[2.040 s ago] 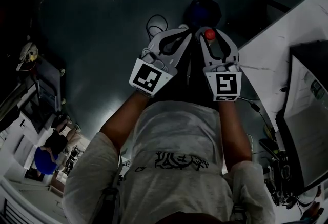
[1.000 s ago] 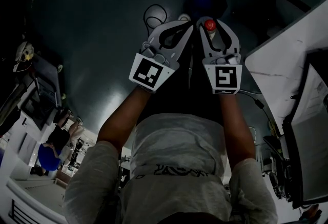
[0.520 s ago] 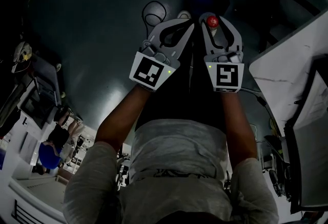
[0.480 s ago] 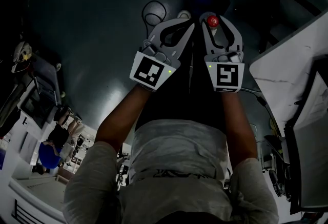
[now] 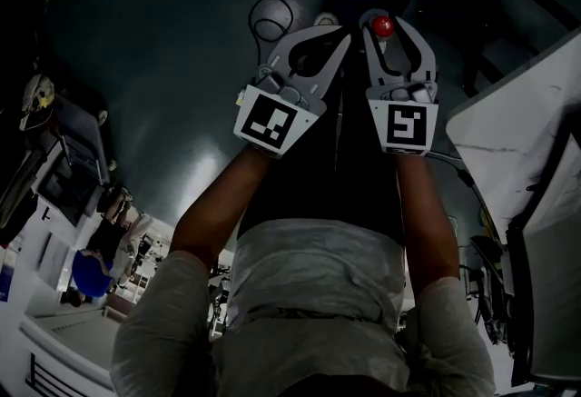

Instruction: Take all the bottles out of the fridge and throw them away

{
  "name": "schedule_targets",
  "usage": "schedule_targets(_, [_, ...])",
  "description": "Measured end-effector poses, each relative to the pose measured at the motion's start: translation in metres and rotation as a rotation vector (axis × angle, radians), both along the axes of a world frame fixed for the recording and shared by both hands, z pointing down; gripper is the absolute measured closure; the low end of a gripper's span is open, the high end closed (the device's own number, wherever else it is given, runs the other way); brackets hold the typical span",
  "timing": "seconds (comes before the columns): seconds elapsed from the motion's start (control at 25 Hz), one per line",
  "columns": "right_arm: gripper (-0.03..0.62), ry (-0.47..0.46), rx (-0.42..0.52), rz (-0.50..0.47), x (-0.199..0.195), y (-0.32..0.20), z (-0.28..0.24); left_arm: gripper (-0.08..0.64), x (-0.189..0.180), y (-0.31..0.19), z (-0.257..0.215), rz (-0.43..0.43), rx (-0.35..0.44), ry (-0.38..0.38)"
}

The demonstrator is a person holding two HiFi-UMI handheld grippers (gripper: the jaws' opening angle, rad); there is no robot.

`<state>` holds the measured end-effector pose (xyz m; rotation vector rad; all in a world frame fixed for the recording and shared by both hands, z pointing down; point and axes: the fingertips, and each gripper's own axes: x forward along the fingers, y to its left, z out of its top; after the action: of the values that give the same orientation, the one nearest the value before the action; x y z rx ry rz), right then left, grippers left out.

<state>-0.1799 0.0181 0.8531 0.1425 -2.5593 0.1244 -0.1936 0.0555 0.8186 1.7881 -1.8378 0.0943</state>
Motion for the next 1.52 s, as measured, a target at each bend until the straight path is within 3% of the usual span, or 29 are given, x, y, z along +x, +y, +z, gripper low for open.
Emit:
schedule_targets(0.8, [0.437, -0.003, 0.031, 0.010, 0.008, -0.012, 0.006, 0.554, 0.004, -0.006, 0.006, -0.007, -0.006, -0.006])
schedule_targets(1.0, [0.437, -0.027, -0.002, 0.032, 0.008, -0.014, 0.000, 0.554, 0.007, -0.007, 0.003, -0.006, -0.005, -0.002])
schedule_targets(1.52, [0.474, -0.102, -0.014, 0.021, -0.005, -0.016, -0.072, 0.554, -0.001, -0.020, -0.055, -0.023, 0.050, -0.011])
